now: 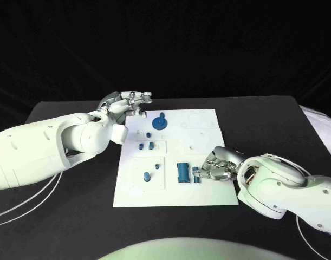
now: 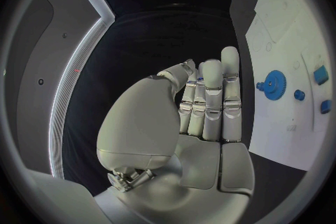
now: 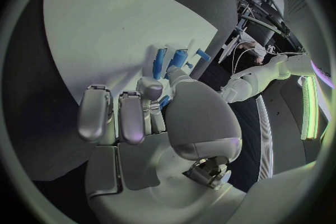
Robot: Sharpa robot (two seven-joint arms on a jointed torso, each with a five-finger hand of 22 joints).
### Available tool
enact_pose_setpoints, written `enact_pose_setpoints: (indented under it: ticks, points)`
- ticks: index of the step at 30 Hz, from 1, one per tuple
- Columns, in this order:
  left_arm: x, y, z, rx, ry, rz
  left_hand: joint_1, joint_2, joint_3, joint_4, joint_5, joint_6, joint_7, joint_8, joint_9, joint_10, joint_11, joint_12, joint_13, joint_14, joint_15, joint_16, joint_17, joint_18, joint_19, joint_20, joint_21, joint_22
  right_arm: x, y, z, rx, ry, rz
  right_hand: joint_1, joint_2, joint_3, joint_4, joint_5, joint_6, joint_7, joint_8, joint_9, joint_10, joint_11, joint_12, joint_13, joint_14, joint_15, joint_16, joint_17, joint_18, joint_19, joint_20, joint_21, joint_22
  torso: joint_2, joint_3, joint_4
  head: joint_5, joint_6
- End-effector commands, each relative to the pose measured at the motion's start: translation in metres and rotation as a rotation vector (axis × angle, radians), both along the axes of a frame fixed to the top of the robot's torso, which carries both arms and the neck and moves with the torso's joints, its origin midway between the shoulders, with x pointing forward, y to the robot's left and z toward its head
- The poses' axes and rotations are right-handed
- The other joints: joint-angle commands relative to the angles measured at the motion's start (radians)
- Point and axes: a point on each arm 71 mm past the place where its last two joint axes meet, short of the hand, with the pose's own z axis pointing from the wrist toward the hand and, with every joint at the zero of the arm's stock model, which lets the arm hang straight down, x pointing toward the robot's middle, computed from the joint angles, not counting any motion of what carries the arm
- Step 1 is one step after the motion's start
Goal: Assemble the parts on the task board
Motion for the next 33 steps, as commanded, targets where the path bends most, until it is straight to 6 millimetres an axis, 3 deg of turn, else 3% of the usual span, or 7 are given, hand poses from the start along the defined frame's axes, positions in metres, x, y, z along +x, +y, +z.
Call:
enact_pose_setpoints:
  ticks: [1,9,24,29,33]
  points:
    - [-0.001,-0.002,0.001,-0.008,-0.007,-0.021,0.0,0.007,-0.004,0.001,0.004,-0.003,0.004,0.006,-0.001,-0.006,0.001,0.005,0.002,-0.007,-0.002,-0.004,-0.001,0.012,-0.001,0.001,-0.004,-0.001,0.001,-0.001,0.0,-0.017,-0.016,0.019,0.036,0.024,0.007,-0.019,-0.039,-0.002,0.003,-0.005,0.002,0.002,-0.001,-0.006,0.002,0.054,-0.006,-0.002,0.0,-0.01,0.005,-0.001,0.0,0.0,0.0,0.0002,-0.0002,0.0,0.001]
    - [0.0,-0.003,0.001,-0.008,-0.006,-0.024,-0.002,0.008,-0.005,0.001,0.004,-0.004,0.004,0.006,-0.002,-0.007,0.002,0.006,0.002,-0.008,-0.002,-0.004,-0.002,0.012,-0.001,0.001,-0.005,-0.001,0.004,-0.003,-0.001,-0.018,-0.032,0.005,0.013,0.063,-0.009,0.008,-0.034,0.0,0.004,-0.006,0.003,0.006,0.0,-0.001,0.008,0.055,-0.005,0.001,0.004,-0.011,0.007,0.0,0.002,0.003,0.001,-0.0005,0.0023,-0.004,0.003]
    - [0.0,-0.003,0.001,-0.008,-0.005,-0.024,-0.002,0.008,-0.005,0.001,0.004,-0.004,0.004,0.006,-0.002,-0.007,0.002,0.006,0.002,-0.008,-0.002,-0.004,-0.002,0.012,-0.001,0.001,-0.005,-0.001,0.01,-0.004,-0.004,-0.024,-0.031,0.0,-0.007,0.081,-0.037,0.038,-0.006,0.001,0.002,-0.006,0.006,0.009,-0.001,0.002,0.013,0.056,-0.006,0.003,0.008,-0.011,0.007,0.0,0.003,0.005,0.0,-0.001,0.0016,-0.003,-0.002]
    - [0.0,-0.004,0.001,-0.009,-0.005,-0.026,-0.002,0.008,-0.005,0.001,0.004,-0.004,0.004,0.006,-0.002,-0.007,0.002,0.006,0.002,-0.008,-0.002,-0.004,-0.002,0.012,-0.001,0.001,-0.005,-0.001,0.011,-0.002,-0.006,-0.03,-0.026,0.009,0.005,0.08,-0.039,0.032,-0.002,0.001,0.001,-0.006,0.007,0.01,-0.002,0.003,0.015,0.056,-0.006,0.004,0.009,-0.011,0.008,0.0,0.004,0.007,0.001,-0.0006,0.0017,-0.001,-0.005]
    - [0.0,-0.004,0.001,-0.009,-0.004,-0.027,-0.002,0.008,-0.005,0.001,0.004,-0.004,0.004,0.006,-0.002,-0.007,0.002,0.006,0.002,-0.008,-0.002,-0.004,-0.002,0.012,-0.001,0.001,-0.005,-0.001,0.012,-0.001,-0.007,-0.044,-0.024,0.018,0.073,0.068,-0.032,-0.019,-0.024,0.0,-0.001,-0.006,0.009,0.008,-0.005,0.001,0.016,0.056,-0.009,0.004,0.009,-0.011,0.008,-0.002,0.004,0.008,0.001,-0.0012,0.0027,0.001,-0.005]
